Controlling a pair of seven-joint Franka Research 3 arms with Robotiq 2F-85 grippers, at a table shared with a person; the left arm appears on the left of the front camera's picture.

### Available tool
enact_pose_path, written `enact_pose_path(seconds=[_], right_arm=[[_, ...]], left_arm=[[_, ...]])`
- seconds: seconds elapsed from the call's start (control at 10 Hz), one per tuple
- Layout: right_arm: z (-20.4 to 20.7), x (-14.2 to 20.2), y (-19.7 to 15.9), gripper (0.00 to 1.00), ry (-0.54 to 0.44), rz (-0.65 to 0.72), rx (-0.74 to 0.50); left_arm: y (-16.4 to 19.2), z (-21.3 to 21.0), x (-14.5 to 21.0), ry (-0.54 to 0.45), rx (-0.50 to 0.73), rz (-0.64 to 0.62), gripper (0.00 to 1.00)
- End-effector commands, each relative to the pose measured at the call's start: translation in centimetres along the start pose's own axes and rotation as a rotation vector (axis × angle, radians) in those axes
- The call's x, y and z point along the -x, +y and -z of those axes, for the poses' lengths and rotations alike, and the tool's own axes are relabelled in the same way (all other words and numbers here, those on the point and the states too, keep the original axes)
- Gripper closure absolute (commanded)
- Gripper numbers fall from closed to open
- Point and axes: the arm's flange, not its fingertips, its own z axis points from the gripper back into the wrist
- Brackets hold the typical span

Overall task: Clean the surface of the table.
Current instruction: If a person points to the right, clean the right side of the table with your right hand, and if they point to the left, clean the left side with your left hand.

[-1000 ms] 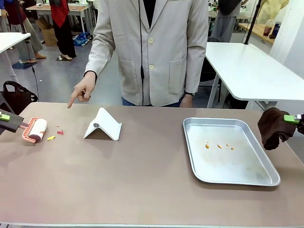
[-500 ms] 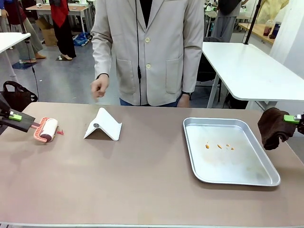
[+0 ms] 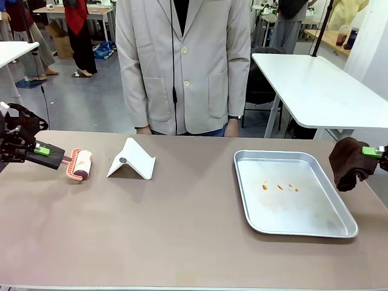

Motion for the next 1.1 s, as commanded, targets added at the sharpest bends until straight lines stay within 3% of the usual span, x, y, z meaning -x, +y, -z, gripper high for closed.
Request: enact_pose_path(seconds=[0.0,0.2,0.4,0.6,1.0], right_arm=[[0.0,0.0,0.5,0.92,0.000,0.001,-0.003],[0.0,0.0,0.5,0.92,0.000,0.001,-0.003],[0.0,0.0,0.5,0.92,0.000,0.001,-0.003],[0.0,0.0,0.5,0.92,0.000,0.001,-0.003],[0.0,0.0,0.5,0.92,0.000,0.001,-0.003]], left_arm=[[1.5,2.7,3.0,0.080,-0.063,0.031,0.78],[0.8,1.9,2.9,0.075,0.029,0.031,0.78],[-0.4,-1.0,2.8,0.047,0.214,0.043,0.78],[-1.6,-6.5,3.1,0.007,0.396,0.066,0.78],[0.0,-16.1,4.6,0.059,0.544,-0.069,0.78]])
